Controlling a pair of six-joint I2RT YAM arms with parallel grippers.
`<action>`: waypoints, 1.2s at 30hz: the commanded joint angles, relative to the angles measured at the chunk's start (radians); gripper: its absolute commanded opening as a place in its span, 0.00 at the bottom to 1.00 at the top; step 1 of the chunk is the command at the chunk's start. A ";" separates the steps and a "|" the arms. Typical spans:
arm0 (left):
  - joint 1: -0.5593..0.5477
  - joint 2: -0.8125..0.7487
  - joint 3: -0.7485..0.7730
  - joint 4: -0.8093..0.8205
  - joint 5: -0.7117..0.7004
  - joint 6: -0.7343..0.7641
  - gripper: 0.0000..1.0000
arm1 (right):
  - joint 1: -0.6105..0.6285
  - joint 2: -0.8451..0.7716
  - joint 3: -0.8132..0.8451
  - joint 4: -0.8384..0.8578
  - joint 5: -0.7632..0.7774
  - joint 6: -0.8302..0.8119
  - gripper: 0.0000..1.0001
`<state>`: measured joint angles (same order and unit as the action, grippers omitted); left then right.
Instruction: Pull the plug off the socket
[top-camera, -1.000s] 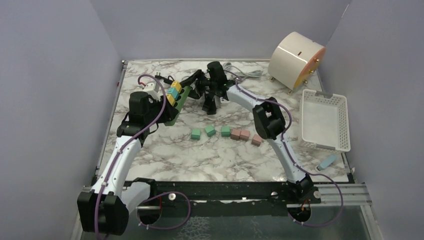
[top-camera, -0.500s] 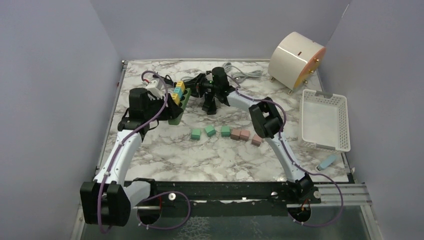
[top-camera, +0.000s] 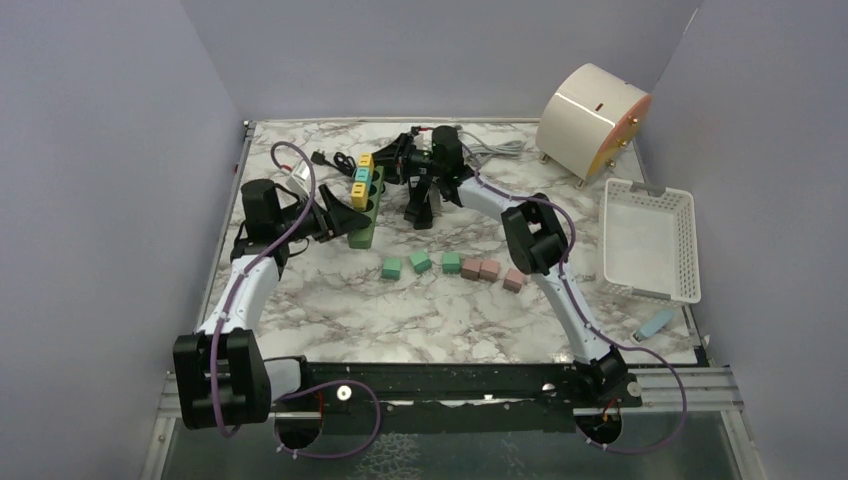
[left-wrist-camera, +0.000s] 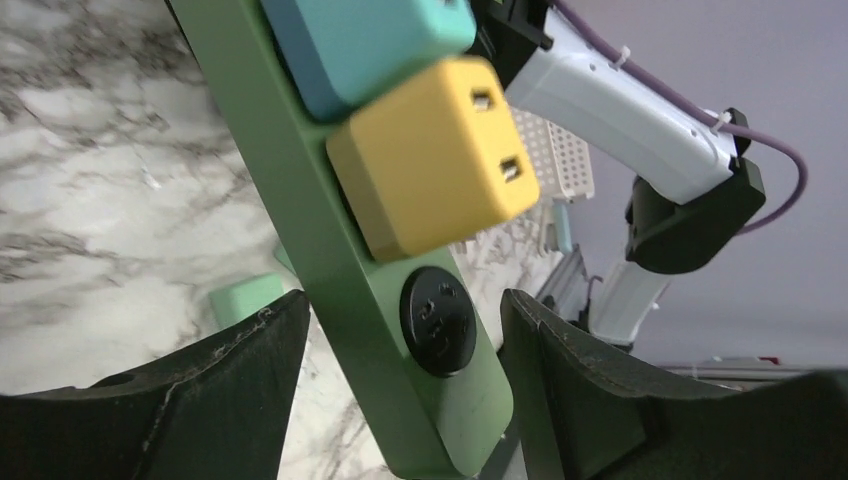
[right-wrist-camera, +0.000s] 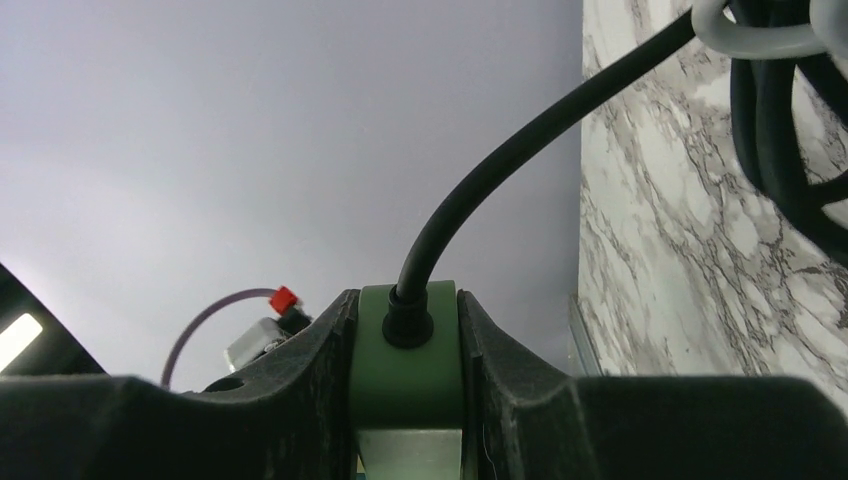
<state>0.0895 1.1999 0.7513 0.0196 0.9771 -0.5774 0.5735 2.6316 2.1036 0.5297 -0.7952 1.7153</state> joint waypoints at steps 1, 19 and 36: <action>-0.019 0.004 -0.055 -0.002 0.093 -0.012 0.74 | -0.007 -0.009 0.067 0.110 -0.006 0.042 0.01; -0.097 0.024 -0.207 0.375 0.043 -0.263 0.00 | -0.006 -0.068 0.069 0.057 -0.025 -0.046 0.04; -0.088 -0.039 -0.066 0.086 -0.268 0.065 0.00 | -0.013 -0.537 -0.043 -0.790 0.425 -1.055 0.91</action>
<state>-0.0097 1.1934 0.6212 0.2047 0.8993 -0.6617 0.5671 2.1685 1.9991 -0.0814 -0.4946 0.8696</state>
